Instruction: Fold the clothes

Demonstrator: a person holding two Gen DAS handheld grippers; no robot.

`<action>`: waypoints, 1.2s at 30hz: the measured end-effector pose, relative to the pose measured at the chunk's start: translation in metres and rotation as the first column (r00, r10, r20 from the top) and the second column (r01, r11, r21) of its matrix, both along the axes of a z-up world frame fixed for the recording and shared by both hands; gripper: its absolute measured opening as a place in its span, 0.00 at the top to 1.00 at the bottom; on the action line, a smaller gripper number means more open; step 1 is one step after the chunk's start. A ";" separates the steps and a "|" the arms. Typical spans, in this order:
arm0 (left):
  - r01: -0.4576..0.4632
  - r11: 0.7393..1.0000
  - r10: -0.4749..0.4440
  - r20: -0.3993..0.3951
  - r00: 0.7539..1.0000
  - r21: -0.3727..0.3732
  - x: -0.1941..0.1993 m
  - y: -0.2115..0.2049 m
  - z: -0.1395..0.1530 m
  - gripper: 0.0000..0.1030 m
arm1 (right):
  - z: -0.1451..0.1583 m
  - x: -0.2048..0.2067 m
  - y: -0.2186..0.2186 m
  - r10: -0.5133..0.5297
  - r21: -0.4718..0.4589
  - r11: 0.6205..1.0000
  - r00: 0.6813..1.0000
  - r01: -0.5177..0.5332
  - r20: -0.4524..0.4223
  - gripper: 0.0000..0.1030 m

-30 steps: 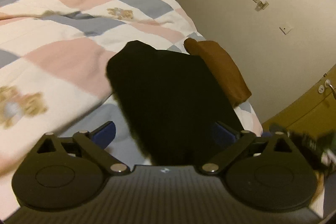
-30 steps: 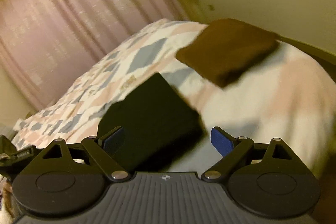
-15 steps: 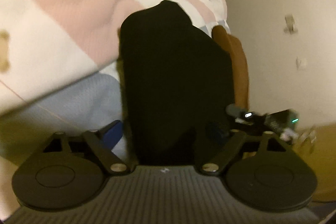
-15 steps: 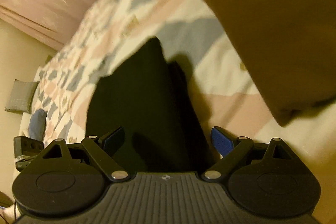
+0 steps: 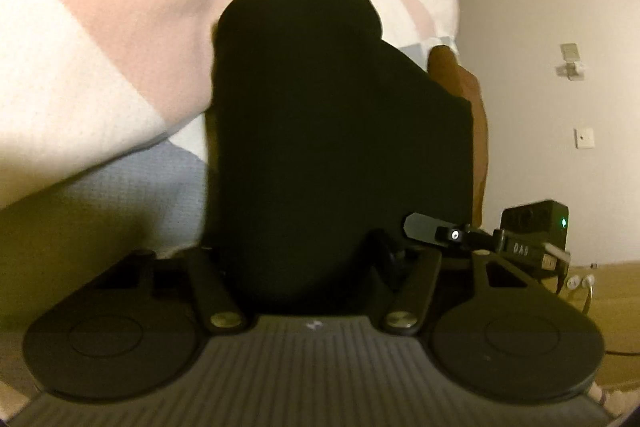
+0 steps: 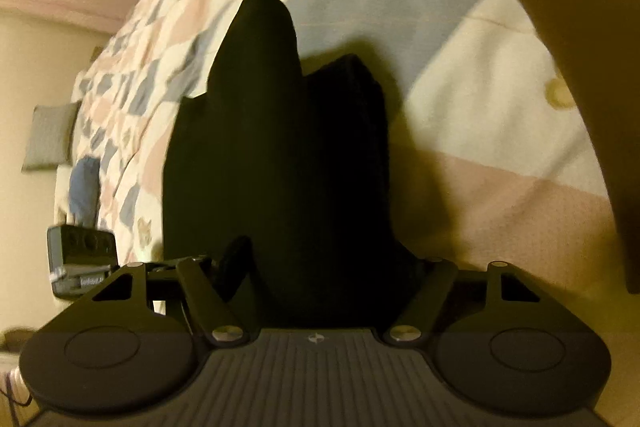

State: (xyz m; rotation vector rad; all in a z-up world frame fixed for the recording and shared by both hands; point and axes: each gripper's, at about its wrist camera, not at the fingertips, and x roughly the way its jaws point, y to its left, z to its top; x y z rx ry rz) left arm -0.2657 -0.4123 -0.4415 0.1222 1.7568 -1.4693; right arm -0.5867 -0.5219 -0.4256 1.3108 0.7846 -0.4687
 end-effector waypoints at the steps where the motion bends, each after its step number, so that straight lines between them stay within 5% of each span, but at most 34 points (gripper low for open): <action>1: 0.018 1.000 -0.018 0.025 1.000 0.014 -0.002 -0.004 0.004 0.57 | 0.000 0.001 0.000 -0.005 0.003 1.000 1.000 0.005 -0.012 0.34; 5: 0.069 0.997 -0.070 0.027 0.997 0.034 -0.003 -0.012 0.025 0.82 | 0.020 0.009 0.003 -0.015 0.015 1.000 0.999 0.016 -0.035 0.60; 12: 0.146 0.989 -0.148 0.129 0.981 0.025 -0.021 -0.020 0.100 0.84 | 0.062 0.000 0.018 -0.081 0.052 0.995 0.996 0.083 -0.038 0.62; 19: 0.106 0.993 -0.100 0.108 0.989 -0.058 -0.102 -0.044 0.150 0.84 | 0.115 -0.083 -0.009 -0.093 0.029 0.995 0.995 0.092 0.036 0.62; 27: 0.004 0.984 0.000 0.022 1.000 -0.175 -0.204 -0.129 0.123 0.83 | 0.147 -0.190 -0.122 -0.046 -0.118 0.992 0.999 0.043 -0.022 0.62; 36: -0.020 0.984 0.036 0.087 0.996 -0.178 -0.229 -0.179 0.086 0.76 | 0.102 -0.215 -0.208 -0.022 -0.117 0.993 0.999 0.017 -0.037 0.61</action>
